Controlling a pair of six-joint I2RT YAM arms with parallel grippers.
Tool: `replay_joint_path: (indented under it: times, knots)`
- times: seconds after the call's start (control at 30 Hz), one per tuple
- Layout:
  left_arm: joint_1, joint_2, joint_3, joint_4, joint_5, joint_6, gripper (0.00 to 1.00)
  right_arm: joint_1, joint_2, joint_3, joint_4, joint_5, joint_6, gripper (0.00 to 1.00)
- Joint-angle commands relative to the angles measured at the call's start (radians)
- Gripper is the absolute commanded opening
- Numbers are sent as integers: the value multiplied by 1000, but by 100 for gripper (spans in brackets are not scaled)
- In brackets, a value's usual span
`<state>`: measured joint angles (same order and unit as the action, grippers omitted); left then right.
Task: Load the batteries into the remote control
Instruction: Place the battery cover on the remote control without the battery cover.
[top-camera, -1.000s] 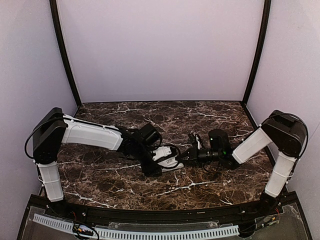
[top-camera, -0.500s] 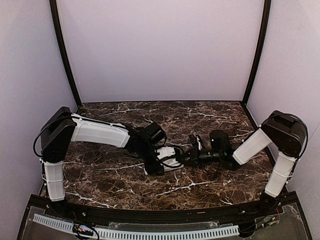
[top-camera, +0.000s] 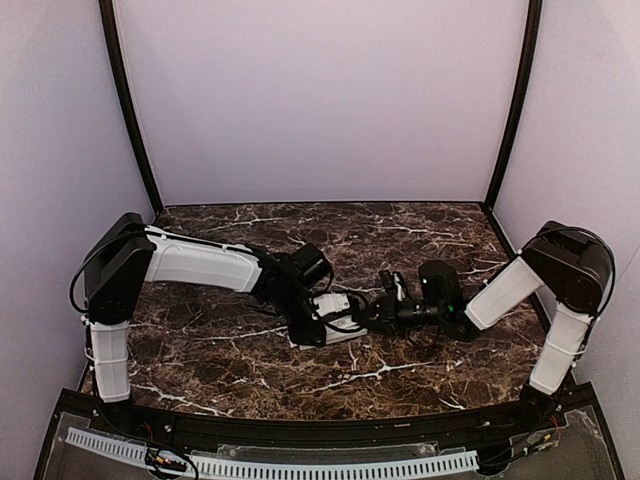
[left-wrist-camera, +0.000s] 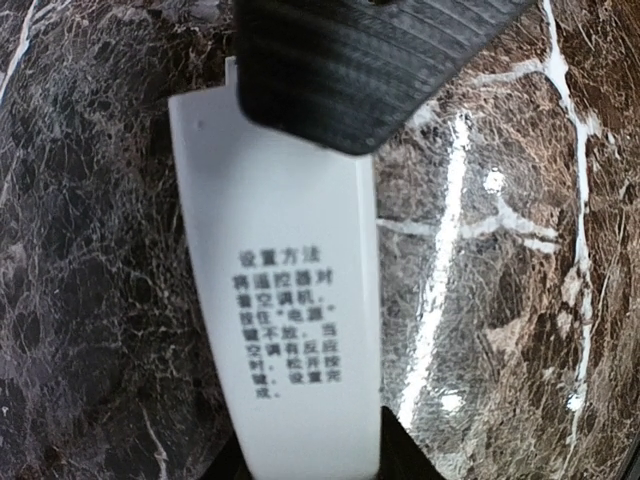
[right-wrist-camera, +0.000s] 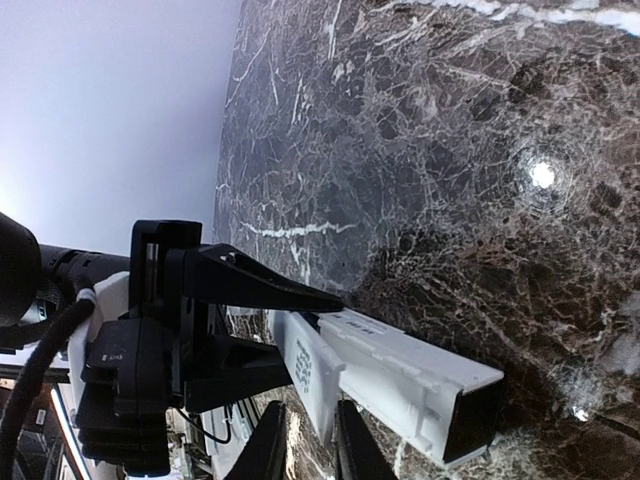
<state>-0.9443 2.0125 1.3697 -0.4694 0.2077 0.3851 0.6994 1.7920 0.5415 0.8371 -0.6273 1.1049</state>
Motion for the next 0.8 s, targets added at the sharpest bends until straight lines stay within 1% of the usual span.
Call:
replay_joint_path:
  times: [0.0, 0.1, 0.2, 0.27, 0.53, 0.67, 0.7, 0.77]
  knots:
    - [8, 1, 19, -36, 26, 0, 33, -6, -16, -9, -40, 32, -22, 20]
    - [10, 3, 20, -37, 31, -1, 30, -6, -23, -5, -63, 33, -31, 24]
    - [11, 3, 19, -38, 34, -1, 27, -7, -39, -6, -80, 40, -38, 26]
    - [11, 3, 20, -42, 38, -2, 27, -6, -58, -1, -128, 54, -62, 31]
    - [11, 6, 23, -41, 48, -2, 27, -8, -156, 49, -345, 138, -184, 33]
    - [12, 5, 21, -46, 50, -1, 27, -8, -177, 82, -449, 170, -252, 35]
    - [10, 6, 21, -47, 51, 0, 27, -8, -173, 91, -468, 171, -268, 38]
    - [11, 6, 22, -47, 51, -1, 27, -7, -167, 103, -492, 171, -290, 42]
